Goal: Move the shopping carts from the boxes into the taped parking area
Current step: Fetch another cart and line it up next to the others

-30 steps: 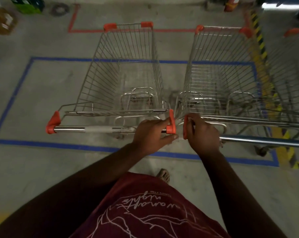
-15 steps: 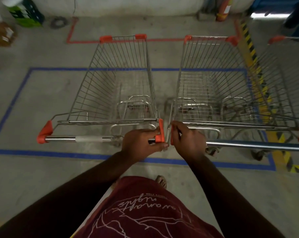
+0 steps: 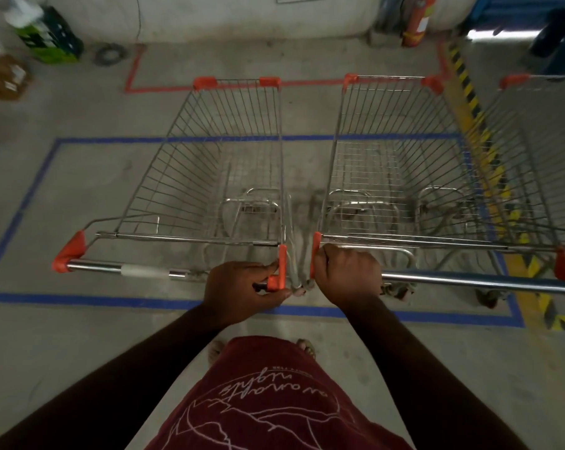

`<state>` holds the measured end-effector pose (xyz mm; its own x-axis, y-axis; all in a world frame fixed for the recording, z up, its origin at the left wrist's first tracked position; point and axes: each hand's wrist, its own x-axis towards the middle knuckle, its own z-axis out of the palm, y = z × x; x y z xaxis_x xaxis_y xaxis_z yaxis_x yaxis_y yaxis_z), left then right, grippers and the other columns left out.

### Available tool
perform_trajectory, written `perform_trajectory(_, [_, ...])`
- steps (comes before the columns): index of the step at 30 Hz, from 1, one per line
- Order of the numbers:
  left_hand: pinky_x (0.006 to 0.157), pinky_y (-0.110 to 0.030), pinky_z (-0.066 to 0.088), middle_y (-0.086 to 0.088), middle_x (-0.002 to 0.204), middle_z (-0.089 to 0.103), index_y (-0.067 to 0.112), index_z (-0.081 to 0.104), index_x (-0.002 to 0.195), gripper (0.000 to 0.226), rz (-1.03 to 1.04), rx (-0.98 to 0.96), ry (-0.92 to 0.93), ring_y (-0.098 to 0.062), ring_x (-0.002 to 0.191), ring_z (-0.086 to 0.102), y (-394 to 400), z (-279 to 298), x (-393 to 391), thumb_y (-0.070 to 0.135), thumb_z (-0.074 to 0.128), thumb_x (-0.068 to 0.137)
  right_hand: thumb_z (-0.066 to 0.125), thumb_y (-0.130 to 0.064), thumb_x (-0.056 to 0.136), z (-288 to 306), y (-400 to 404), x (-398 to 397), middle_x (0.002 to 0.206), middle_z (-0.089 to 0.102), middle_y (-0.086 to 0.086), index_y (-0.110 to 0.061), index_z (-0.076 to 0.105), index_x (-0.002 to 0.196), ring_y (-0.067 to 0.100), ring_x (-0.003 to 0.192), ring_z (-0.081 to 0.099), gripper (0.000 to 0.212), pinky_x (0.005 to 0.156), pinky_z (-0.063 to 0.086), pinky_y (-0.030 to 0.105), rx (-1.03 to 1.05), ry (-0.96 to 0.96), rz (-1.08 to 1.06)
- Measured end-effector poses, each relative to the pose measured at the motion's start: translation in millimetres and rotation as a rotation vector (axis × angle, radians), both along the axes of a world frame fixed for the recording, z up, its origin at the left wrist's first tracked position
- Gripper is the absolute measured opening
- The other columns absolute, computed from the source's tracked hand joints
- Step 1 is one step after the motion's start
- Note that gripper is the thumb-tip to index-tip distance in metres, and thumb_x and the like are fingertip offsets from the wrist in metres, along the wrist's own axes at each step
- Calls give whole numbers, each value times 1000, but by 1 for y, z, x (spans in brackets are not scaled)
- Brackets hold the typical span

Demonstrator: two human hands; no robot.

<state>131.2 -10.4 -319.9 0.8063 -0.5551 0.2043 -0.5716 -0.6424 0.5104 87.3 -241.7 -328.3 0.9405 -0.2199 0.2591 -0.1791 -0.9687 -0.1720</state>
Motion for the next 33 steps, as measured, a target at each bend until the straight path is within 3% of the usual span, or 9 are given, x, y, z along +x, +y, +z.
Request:
perform_trajectory(12, [59, -27, 54, 18, 79, 74, 37, 75, 121, 53, -4, -16, -17, 3, 68, 67, -7, 0, 4, 69, 75, 79, 46, -35, 96, 5, -2, -24, 44, 51, 4, -18, 55, 58, 31, 36, 50, 42, 49, 27, 27, -27, -92, 70])
perform_trajectory(17, [58, -23, 52, 18, 75, 72, 38, 75, 122, 55, -20, -20, -13, 3, 64, 64, -2, 3, 0, 72, 72, 79, 38, -37, 103, 7, 0, -25, 45, 54, 3, -19, 57, 58, 31, 38, 53, 52, 48, 38, 29, 14, -96, 80])
perform_trajectory(23, [57, -21, 49, 16, 73, 71, 39, 74, 122, 59, 14, 34, -53, 0, 65, 65, -2, 1, 2, 72, 76, 74, 45, -35, 99, 6, 0, -25, 45, 54, 3, -20, 56, 58, 31, 37, 52, 45, 47, 40, 30, 24, -85, 115])
perform_trajectory(28, [60, -29, 54, 13, 76, 73, 37, 75, 121, 60, 26, 30, -63, -4, 67, 68, -5, -3, 3, 73, 76, 73, 41, -38, 98, 3, 0, -22, 47, 55, 6, -19, 57, 60, 33, 40, 53, 46, 48, 40, 31, 53, -47, 72])
perform_trajectory(33, [61, -28, 54, 12, 76, 73, 38, 76, 121, 60, 57, 28, -80, -5, 69, 69, -4, -4, 2, 73, 76, 72, 41, -38, 99, 3, 2, -20, 45, 52, 6, -20, 56, 60, 32, 37, 49, 45, 46, 41, 30, 94, -74, 46])
